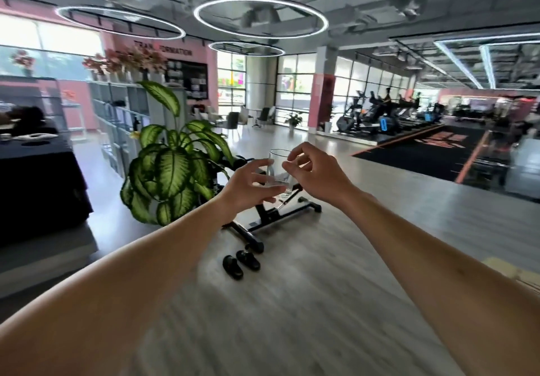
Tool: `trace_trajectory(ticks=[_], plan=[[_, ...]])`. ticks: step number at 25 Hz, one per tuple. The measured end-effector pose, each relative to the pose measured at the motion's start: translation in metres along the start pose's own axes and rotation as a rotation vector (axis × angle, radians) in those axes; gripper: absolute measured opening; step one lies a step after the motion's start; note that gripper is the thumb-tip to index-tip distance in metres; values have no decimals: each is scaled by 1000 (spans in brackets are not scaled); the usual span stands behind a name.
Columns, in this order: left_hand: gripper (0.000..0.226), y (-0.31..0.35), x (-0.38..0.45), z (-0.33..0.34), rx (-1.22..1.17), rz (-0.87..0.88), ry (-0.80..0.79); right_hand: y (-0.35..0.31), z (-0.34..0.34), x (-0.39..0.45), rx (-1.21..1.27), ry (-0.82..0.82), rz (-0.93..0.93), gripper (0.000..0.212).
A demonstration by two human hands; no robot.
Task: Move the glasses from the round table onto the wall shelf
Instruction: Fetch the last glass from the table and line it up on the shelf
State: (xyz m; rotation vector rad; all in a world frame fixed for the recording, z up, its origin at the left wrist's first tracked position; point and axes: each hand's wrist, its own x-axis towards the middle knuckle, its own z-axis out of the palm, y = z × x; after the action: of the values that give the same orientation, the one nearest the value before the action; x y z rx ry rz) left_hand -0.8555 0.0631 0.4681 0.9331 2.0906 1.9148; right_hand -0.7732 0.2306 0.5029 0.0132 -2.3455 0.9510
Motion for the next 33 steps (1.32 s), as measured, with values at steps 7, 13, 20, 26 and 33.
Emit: trace_trajectory(ticks=[7, 13, 20, 26, 33], plan=[[67, -44, 60, -97, 62, -47, 158, 15, 104, 106, 97, -128, -107, 4], [70, -88, 119, -204, 113, -77, 263, 10, 214, 203, 111, -207, -200, 5], [70, -131, 216, -329, 155, -45, 335, -5, 322, 327, 108, -236, -225, 5], [72, -170, 283, -394, 188, -68, 336, 8, 389, 404, 109, -245, -210, 5], [71, -215, 373, -446, 225, -69, 355, 46, 451, 498, 124, -271, -227, 6]])
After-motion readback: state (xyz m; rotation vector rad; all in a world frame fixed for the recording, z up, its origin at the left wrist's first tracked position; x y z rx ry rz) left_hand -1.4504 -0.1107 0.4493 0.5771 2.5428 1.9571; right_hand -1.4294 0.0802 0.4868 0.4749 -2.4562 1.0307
